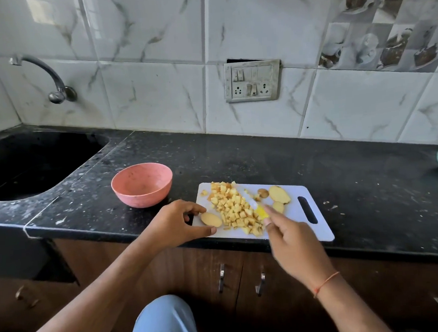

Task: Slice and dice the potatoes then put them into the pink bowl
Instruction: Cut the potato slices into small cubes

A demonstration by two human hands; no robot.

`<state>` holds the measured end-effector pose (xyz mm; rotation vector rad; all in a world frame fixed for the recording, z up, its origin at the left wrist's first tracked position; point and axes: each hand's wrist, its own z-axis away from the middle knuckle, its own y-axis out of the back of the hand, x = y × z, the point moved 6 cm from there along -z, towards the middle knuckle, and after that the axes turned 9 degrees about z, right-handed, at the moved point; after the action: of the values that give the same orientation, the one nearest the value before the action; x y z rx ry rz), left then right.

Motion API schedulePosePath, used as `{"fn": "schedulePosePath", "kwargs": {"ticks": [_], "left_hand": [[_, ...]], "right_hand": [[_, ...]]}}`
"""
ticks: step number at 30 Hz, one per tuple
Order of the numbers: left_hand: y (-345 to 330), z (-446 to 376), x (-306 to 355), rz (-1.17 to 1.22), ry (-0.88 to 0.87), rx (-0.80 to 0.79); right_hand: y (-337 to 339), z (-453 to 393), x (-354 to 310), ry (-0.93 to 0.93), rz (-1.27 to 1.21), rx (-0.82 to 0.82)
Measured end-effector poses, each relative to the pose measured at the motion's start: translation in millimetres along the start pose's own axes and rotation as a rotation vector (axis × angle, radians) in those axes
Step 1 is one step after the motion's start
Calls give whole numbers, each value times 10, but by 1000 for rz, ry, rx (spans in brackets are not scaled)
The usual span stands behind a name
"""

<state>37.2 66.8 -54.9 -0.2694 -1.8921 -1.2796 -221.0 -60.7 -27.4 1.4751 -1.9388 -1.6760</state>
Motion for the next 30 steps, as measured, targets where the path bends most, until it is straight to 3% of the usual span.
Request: {"fn": "schedulePosePath", "kwargs": {"ticks": [6,14,19,24,30], "left_hand": [[-44,19,-27,67,10,63],[-18,-8,-32,93,-38,-51],[-10,143,-58,131,-246,62],[-81,469,1,-132,-540,112],[-190,530,-55,-344,-556,108]], "right_hand": [[-217,221,-540,138,319,-102],[-297,263,-572,87,296,-127],[-327,282,-590,59,289,-144],[-355,300,-589,61,299,-150],[-355,301,-627,41,313,-140]]}}
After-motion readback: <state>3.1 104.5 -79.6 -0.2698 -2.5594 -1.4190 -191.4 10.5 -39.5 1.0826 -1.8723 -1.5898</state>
